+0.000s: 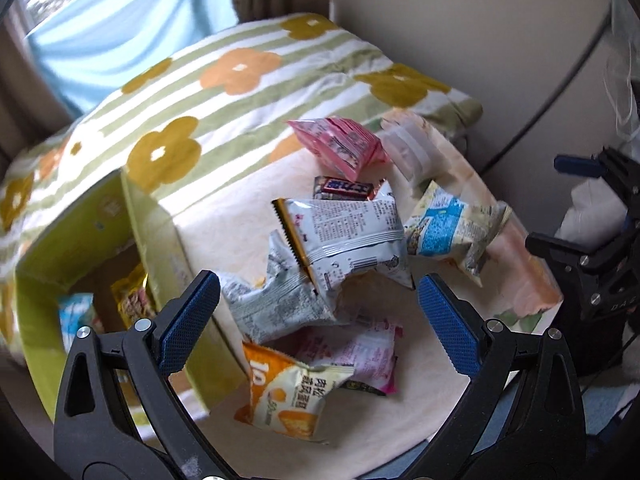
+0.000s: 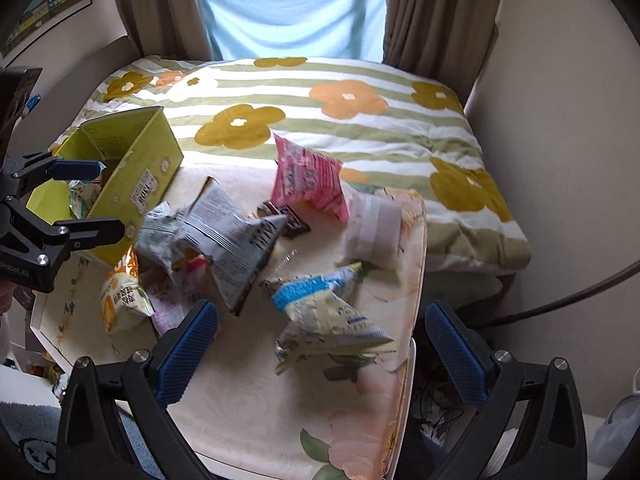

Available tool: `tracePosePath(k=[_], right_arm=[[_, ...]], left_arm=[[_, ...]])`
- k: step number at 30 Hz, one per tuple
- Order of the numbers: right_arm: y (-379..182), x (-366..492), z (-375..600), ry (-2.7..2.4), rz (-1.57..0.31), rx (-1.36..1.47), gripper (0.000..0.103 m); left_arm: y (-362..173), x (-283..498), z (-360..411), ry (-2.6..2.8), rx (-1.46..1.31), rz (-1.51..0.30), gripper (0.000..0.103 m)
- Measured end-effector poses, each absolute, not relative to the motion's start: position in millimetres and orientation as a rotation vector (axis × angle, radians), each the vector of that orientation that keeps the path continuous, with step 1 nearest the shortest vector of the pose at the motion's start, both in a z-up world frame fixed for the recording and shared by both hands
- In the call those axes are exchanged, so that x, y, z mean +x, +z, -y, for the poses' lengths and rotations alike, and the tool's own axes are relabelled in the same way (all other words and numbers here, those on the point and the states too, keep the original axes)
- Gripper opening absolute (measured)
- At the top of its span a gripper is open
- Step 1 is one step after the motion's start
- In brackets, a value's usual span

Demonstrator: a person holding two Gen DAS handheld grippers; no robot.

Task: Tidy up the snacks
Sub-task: 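Move both tools back over the snacks on the table, then grasp the grey-white bag with the left tool while the right tool grasps the blue-yellow bag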

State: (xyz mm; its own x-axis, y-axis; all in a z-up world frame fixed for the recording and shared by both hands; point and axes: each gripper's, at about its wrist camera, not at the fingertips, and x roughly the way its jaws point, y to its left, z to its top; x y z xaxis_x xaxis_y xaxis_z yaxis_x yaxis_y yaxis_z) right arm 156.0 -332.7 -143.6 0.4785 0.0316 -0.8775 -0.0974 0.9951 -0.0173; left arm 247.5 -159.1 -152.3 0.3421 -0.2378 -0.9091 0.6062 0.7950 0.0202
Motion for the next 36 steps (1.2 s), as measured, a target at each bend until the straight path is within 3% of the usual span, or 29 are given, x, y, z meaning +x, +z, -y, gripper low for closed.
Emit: tracePosePath(k=[16,25,28,36], right_arm=[[-206.3,183.3,346.0,0.016,-1.227,0.004,0.103],[-227.1,194.3,341.2,0.012,-1.293,-0.001,0.103],[-231.1,197.3,343.1,0.010,-1.305,0.012,0.103],[-238.1,203.2,339.7,0.026,-1.318,0.016,0.103]], left_arm=[[-236.8,273.1,236.1,-0.867,1.018,-1.085,0.099],[-264.2,269.4,253.5,-1.018,1.114,-1.096,0.098],[-267.3,271.3,253.0,-1.036,1.098,-1.106,0.082],[-262.4,275.3,250.4,-1.043,1.037,-1.104,0.067]])
